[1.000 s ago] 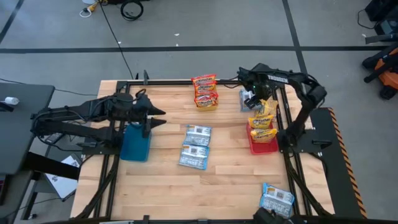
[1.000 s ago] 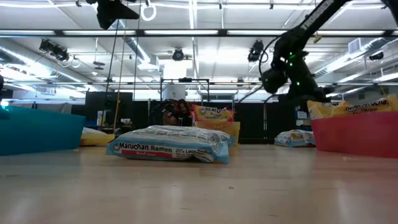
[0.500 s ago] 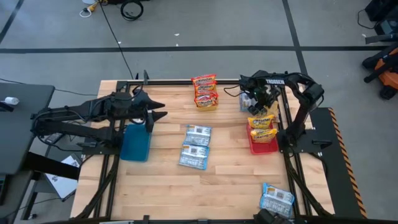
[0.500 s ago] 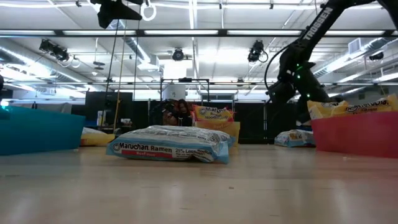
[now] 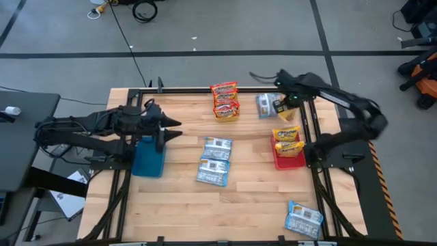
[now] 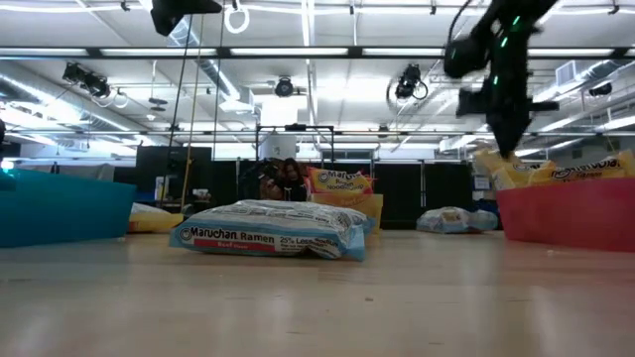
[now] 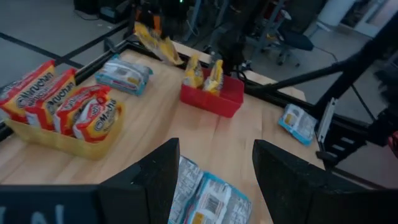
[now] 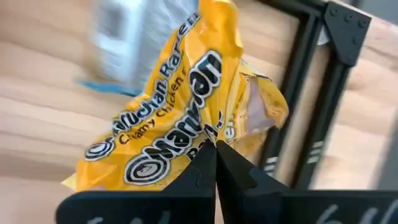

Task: Sort Maruchan noodles
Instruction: Put the right yellow noodle pack into the red bin

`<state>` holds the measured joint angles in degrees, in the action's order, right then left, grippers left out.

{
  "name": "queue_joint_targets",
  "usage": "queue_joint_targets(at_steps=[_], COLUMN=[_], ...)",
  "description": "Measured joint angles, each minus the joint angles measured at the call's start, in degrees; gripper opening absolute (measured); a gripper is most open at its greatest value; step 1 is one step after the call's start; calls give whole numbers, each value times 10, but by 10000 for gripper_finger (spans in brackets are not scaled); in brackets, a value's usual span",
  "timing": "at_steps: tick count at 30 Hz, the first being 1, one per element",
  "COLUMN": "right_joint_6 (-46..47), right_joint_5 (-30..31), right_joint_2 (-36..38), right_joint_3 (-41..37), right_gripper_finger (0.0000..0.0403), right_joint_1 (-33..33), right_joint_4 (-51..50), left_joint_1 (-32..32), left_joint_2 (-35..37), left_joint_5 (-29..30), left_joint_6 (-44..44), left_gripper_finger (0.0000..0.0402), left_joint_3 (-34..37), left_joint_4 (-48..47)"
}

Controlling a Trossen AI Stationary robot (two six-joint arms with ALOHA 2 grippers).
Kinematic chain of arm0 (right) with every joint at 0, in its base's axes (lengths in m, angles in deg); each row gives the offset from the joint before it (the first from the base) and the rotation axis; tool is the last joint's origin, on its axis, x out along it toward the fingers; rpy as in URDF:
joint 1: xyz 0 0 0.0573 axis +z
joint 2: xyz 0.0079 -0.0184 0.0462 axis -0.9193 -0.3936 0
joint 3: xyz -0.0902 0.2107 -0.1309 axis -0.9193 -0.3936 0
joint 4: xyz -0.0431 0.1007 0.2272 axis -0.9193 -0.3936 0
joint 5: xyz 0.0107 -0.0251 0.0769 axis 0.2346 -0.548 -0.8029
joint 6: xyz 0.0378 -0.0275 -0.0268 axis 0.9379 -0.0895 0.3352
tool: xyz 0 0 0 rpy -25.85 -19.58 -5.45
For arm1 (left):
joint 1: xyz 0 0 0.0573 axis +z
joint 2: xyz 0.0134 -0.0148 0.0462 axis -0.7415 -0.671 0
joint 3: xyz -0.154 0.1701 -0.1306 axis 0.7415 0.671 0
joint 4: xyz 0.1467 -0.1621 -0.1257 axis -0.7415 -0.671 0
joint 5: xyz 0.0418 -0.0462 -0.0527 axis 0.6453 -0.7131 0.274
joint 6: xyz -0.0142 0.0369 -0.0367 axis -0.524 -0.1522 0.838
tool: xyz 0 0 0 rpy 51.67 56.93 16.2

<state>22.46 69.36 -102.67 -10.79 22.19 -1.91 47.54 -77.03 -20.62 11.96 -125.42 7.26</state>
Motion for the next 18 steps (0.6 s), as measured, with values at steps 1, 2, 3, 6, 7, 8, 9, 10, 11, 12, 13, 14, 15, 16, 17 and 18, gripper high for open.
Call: queue_joint_targets(at_steps=[1, 2, 3, 6, 7, 8, 9, 10, 11, 12, 13, 14, 15, 16, 17, 18], right_joint_6=[32, 67, 104, 226, 268, 309, 349, 386, 420, 450, 478, 506, 529, 550, 569, 586], right_joint_5=[-8, -13, -19, -38, -41, -42, -42, -42, -38, -31, -24, -15, -9, -4, 0, 3], right_joint_2=[29, 58, 87, 162, 182, 200, 217, 231, 242, 250, 255, 258, 259, 257, 254, 249], right_joint_3=[4, 7, 10, 11, 11, 11, 11, 11, 11, 11, 11, 11, 11, 11, 11, 11], right_gripper_finger=[4, 4, 4, 3, 3, 2, 2, 2, 2, 2, 2, 2, 2, 2, 2, 1], right_joint_1=[14, 29, 45, 103, 126, 153, 179, 207, 235, 264, 292, 321, 348, 376, 403, 427], right_joint_4=[0, 0, 0, -3, -4, -6, -7, -8, -10, -11, -12, -13, -16, -18, -20, -20], left_joint_1=[-3, -5, -7, -7, -7, -7, -7, -7, -7, -7, -7, -7, -8, -11, -16, -23], left_joint_2=[-1, -1, -2, -10, -13, -17, -20, -23, -26, -30, -35, -40, -46, -51, -57, -64], left_joint_5=[0, 0, -1, 0, 0, 0, 0, 0, 0, 0, 0, 0, 0, 0, 0, 2], left_joint_6=[-4, -12, -19, -44, -52, -58, -65, -72, -76, -77, -77, -74, -70, -64, -56, -52], left_gripper_finger=[208, 208, 208, 208, 208, 208, 208, 208, 208, 208, 208, 208, 208, 208, 208, 208], left_joint_3=[0, 0, 0, 0, 0, 0, 0, 0, 0, 0, 0, 0, 0, 0, 0, 0], left_joint_4=[0, 2, 8, 43, 57, 75, 92, 107, 121, 135, 147, 156, 164, 171, 176, 184])
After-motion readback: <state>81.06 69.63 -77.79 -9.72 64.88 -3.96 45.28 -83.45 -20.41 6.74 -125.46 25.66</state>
